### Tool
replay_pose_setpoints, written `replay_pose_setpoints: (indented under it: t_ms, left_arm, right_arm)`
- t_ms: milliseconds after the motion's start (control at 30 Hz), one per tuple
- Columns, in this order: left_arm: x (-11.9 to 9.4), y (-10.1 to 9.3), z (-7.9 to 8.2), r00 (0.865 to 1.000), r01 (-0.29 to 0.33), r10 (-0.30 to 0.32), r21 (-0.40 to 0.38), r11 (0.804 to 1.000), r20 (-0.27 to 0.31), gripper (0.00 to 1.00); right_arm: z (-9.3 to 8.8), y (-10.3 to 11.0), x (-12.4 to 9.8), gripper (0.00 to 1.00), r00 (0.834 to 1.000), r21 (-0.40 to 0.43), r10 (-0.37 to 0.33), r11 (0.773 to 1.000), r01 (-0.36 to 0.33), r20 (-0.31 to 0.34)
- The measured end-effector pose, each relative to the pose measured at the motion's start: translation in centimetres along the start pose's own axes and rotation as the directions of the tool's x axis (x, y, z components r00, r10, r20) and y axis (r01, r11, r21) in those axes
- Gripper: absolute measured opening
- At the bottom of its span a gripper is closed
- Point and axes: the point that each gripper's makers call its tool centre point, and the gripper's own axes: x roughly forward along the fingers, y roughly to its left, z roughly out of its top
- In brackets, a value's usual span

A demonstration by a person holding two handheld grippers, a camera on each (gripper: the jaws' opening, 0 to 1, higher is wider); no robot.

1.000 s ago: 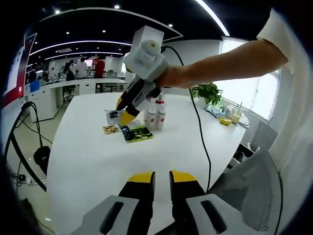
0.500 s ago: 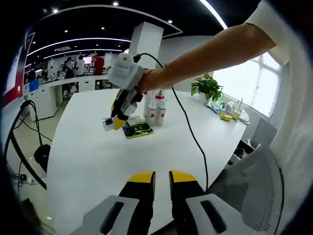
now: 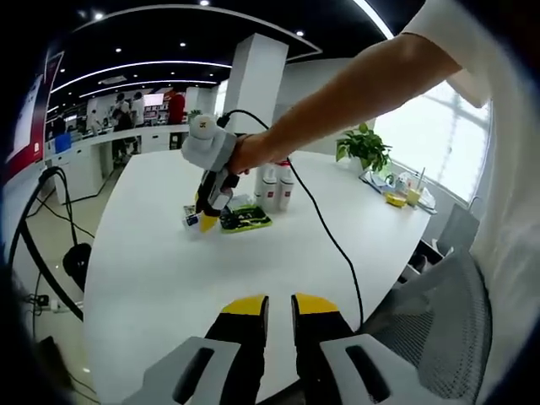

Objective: Arrange the skincare products in the storage area until every visible bottle or jar stands upright without overlapping.

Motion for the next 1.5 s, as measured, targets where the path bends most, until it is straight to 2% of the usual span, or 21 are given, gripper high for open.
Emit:
replay_pose_setpoints:
  t_ms: [167, 267, 367, 567, 767, 833, 1033, 1100, 1233, 1400, 1433, 1500]
  left_arm:
    - [0.2, -0.3, -0.3, 1.0, 0.011, -0.011, 0.009, 1.0, -0.019, 0.12]
    - [0.0, -0.1, 0.0, 1.0, 0.016, -0.016, -0.014, 1.0, -0.006, 0.12]
    - [0.2, -0.4, -0.6, 0.999, 0.014, -0.015, -0.005, 1.0, -0.035, 0.12]
    - [-0.2, 0.1, -0.1, 1.0, -0.005, 0.005, -0.011, 1.0, -0.014, 0.11]
    - [-0.1, -0.1, -0.4, 1.0, -0.003, 0.003, -0.007, 1.0, -0.029, 0.11]
    - [0.0, -0.6, -0.7, 0.999, 0.017, -0.017, 0.006, 1.0, -0.048, 0.11]
    - [0.0, -0.5, -0.7, 0.999, 0.017, -0.017, 0.008, 1.0, -0.045, 0.11]
    - [0.0, -0.4, -0.7, 0.999, 0.017, -0.016, 0.01, 1.0, -0.045, 0.11]
    - [0.0, -0.5, -0.7, 0.999, 0.017, -0.017, 0.013, 1.0, -0.046, 0.11]
    - [0.0, -0.3, -0.7, 0.999, 0.009, -0.008, 0.01, 1.0, -0.045, 0.11]
    - [0.0, -0.3, -0.7, 0.999, 0.006, -0.006, 0.01, 1.0, -0.045, 0.11]
    - [0.0, -0.1, -0.7, 0.999, 0.001, -0.001, 0.008, 1.0, -0.045, 0.11]
  right_arm:
    - [-0.6, -0.2, 0.6, 0.32, 1.0, -0.012, 0.008, 1.0, -0.008, -0.005]
    - [-1.1, -0.4, 1.1, 0.33, 1.0, -0.022, 0.013, 1.0, -0.013, -0.017]
    - [-1.0, -0.6, 1.4, 0.35, 1.0, 0.034, 0.025, 0.999, -0.024, -0.01]
    - [-1.1, -0.8, 1.5, 0.36, 1.0, 0.034, 0.012, 0.999, -0.013, 0.019]
    - [-1.7, -1.3, 1.4, 0.42, 1.0, 0.072, 0.013, 0.997, -0.014, 0.011]
    - [-1.8, -1.1, 1.3, 0.42, 1.0, 0.067, 0.012, 0.998, -0.013, 0.016]
    - [-0.4, 0.1, 0.2, 0.4, 0.998, 0.048, 0.021, 0.999, -0.024, 0.066]
    - [0.4, -0.3, -0.3, 0.36, 0.996, 0.043, 0.018, 0.999, -0.022, 0.087]
    - [1.3, -0.7, -0.7, 0.18, 0.995, 0.031, 0.009, 0.999, -0.012, 0.103]
    - [0.1, -1.2, 0.7, 0.08, 1.0, 0.043, 0.008, 0.999, -0.008, 0.018]
    - [-0.5, -1.3, 1.5, 0.08, 1.0, 0.053, 0.012, 0.999, -0.012, -0.003]
    - [-0.4, -1.0, 1.7, 0.1, 0.999, 0.077, 0.034, 0.996, -0.033, -0.017]
